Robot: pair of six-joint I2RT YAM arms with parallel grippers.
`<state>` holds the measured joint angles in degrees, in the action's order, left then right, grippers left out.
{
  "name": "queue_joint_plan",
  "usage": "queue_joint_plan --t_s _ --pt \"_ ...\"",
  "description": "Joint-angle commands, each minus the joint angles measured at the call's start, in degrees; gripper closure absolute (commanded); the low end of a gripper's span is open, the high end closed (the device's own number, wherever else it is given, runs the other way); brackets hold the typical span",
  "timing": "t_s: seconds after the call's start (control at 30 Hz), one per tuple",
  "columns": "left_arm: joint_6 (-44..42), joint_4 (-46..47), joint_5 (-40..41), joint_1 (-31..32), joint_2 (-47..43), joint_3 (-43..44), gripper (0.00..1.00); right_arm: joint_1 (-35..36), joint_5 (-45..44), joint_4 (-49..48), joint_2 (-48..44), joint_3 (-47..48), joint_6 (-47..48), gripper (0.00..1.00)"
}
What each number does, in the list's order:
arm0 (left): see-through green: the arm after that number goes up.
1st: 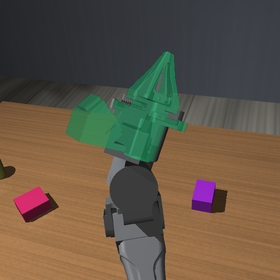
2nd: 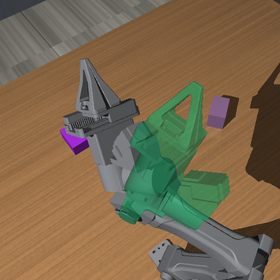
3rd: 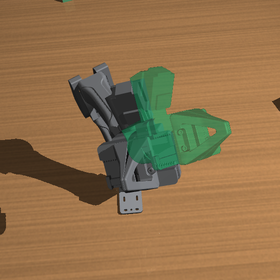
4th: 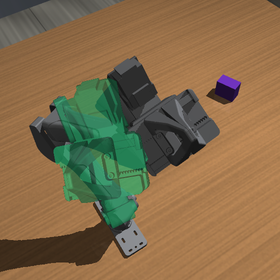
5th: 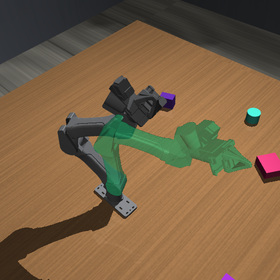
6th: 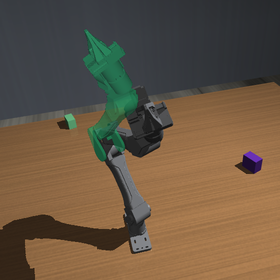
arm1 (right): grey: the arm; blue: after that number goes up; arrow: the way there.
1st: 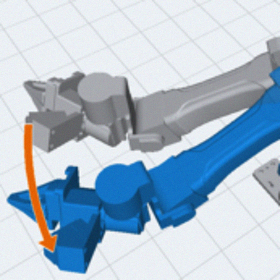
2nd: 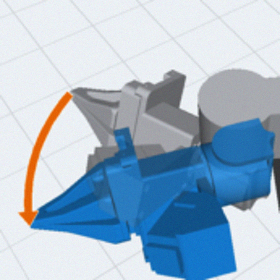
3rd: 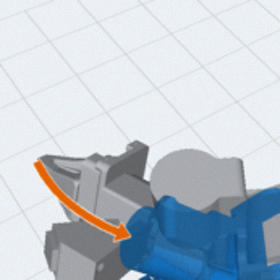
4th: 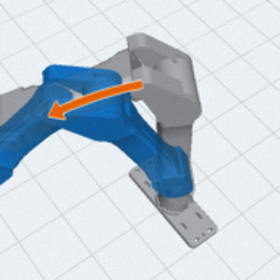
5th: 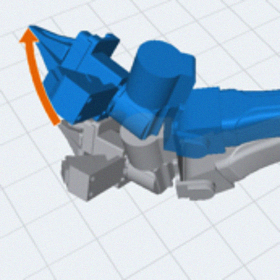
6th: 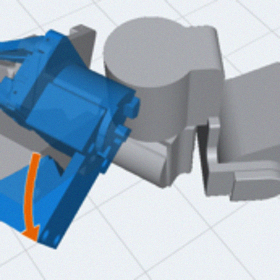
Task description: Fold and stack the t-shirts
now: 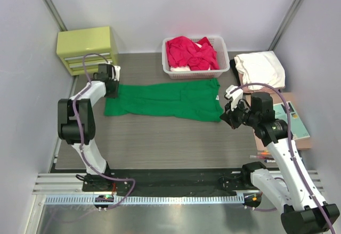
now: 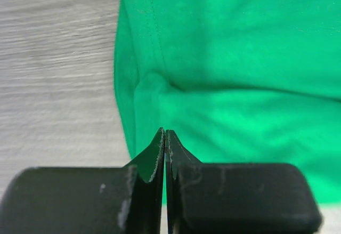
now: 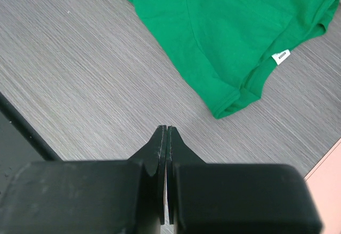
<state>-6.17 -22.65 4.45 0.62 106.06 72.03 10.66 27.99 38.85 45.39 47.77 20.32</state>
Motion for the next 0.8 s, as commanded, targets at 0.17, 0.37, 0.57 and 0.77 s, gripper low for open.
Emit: queue_joint_plan --t_s 0.17,0.37,0.57,0.77 --pt "1.4 6.7 1.6 -0.2 -23.8 -13.5 1.0 -0.3 -5.5 -3.1 -4.6 -3.7 -1.5 0.99" --pt "1.5 6.5 1.0 -0.2 -27.0 -17.4 1.0 -0.3 -7.1 -5.2 -2.1 -4.4 -2.6 0.99" --pt "2.5 6.0 0.3 -0.2 -26.9 -17.7 1.0 -0.3 -10.1 -6.4 0.1 -4.0 -3.1 0.99" --pt "1.1 12.0 3.4 -0.4 -37.1 -23.2 1.0 -0.3 -13.0 -7.0 -3.1 -6.5 -3.0 0.99"
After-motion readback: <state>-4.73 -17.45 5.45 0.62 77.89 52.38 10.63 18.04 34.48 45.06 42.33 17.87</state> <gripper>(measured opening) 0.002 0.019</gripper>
